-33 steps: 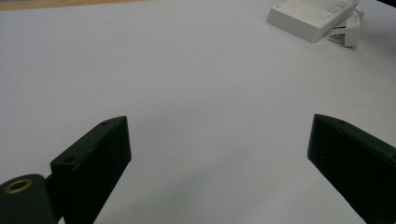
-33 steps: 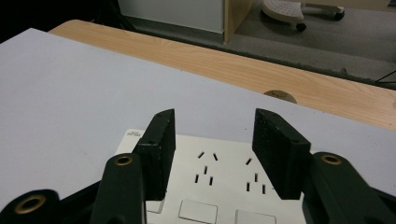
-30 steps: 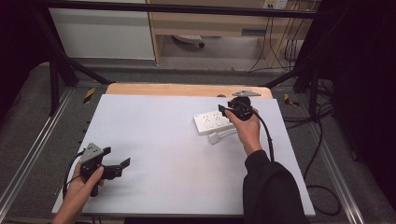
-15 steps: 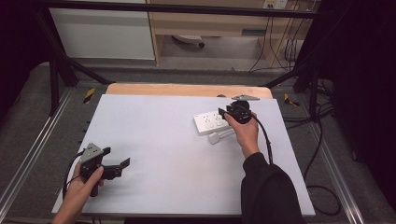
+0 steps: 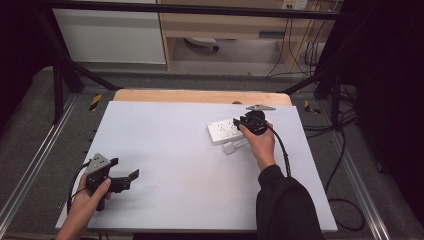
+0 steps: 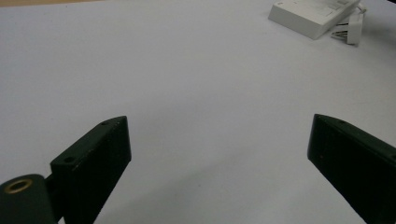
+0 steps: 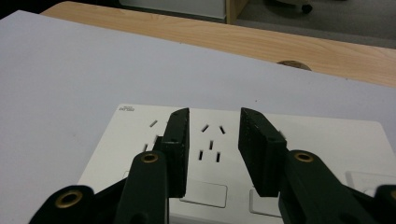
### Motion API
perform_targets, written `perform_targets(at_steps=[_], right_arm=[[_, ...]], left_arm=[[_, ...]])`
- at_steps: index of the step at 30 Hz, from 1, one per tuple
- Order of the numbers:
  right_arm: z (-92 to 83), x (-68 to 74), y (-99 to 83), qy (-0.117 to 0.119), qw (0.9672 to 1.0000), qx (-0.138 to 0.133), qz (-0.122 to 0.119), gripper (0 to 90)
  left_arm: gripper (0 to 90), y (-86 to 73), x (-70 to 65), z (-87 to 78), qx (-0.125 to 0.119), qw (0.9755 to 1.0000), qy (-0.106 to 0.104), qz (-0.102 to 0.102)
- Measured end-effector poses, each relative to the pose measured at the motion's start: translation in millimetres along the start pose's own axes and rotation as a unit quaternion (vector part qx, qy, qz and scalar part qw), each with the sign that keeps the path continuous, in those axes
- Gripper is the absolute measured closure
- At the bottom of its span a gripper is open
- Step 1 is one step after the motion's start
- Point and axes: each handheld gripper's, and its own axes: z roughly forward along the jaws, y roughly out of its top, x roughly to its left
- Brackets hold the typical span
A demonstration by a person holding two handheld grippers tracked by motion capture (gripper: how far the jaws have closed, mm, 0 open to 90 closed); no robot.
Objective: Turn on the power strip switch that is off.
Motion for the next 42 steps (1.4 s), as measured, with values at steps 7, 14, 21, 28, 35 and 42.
perform_targets(at_steps=[7,14,21,28,35,42], right_arm=[[4.9,3.8,-5.3,0.003,1.0000,0.002,-0.003,69.1],[8.2,5.5,-8.9,0.007,1.0000,0.003,-0.003,73.2],[10.3,7.9,-10.0,0.011,0.9999,0.001,-0.003,76.0],[12.1,10.9,-11.9,0.015,0.9999,-0.001,-0.004,78.3],[13.7,14.2,-14.3,0.022,0.9997,0.002,-0.010,81.3],[13.4,16.8,-20.0,0.025,0.9996,0.002,-0.012,83.5]], left_arm=[[6.2,-0.4,0.3,0.4,0.001,1.0000,0.001,-0.001],[6.2,-0.6,0.4,0.4,0.001,1.0000,0.001,-0.001],[6.3,-0.6,0.4,0.5,0.001,1.0000,0.001,-0.001],[6.3,-0.7,0.7,0.3,0.001,1.0000,0.001,0.000],[6.2,-0.7,0.8,0.2,0.000,1.0000,0.001,-0.001],[6.3,-0.7,0.8,-0.1,0.002,1.0000,0.001,0.000]])
